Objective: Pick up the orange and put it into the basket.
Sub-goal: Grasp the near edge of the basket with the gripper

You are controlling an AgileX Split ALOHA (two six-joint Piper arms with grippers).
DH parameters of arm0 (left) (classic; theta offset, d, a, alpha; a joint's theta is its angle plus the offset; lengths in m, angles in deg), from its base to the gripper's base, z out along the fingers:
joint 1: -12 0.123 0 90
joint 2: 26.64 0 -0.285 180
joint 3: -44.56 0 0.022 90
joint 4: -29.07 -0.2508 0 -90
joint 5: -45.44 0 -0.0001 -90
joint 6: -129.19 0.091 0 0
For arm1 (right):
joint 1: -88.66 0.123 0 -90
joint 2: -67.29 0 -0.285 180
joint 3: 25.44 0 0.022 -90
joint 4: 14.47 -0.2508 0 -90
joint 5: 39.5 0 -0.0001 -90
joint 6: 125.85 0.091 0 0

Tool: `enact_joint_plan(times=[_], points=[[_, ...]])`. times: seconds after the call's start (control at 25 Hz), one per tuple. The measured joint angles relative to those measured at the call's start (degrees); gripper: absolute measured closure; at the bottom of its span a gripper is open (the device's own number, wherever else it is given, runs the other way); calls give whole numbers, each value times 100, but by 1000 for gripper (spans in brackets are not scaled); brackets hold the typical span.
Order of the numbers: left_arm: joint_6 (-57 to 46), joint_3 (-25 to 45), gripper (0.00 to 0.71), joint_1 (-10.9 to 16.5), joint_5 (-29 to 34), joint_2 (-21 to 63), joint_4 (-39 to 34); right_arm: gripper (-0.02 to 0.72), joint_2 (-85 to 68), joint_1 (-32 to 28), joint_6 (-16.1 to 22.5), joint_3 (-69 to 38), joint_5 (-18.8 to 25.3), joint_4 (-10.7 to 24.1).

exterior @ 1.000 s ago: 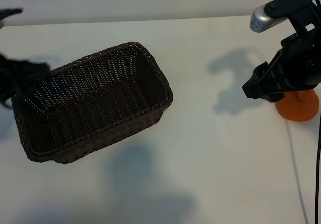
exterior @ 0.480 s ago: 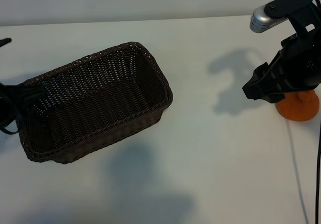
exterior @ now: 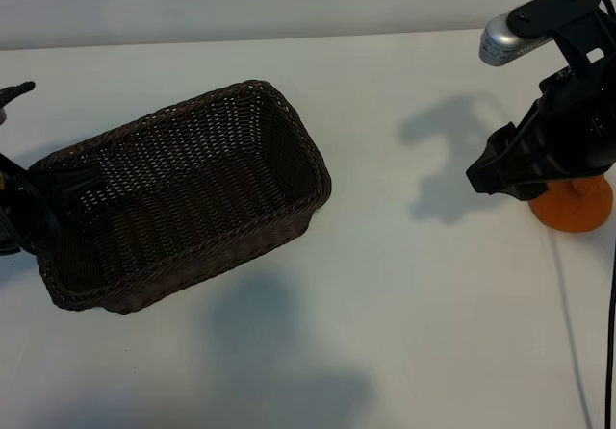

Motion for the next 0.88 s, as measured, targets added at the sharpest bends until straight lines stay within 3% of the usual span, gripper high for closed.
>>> enact_joint_plan(times=[0.88], points=[[-14,0,118,101,-312,-873,0,112,0,0,3,4,86,2]])
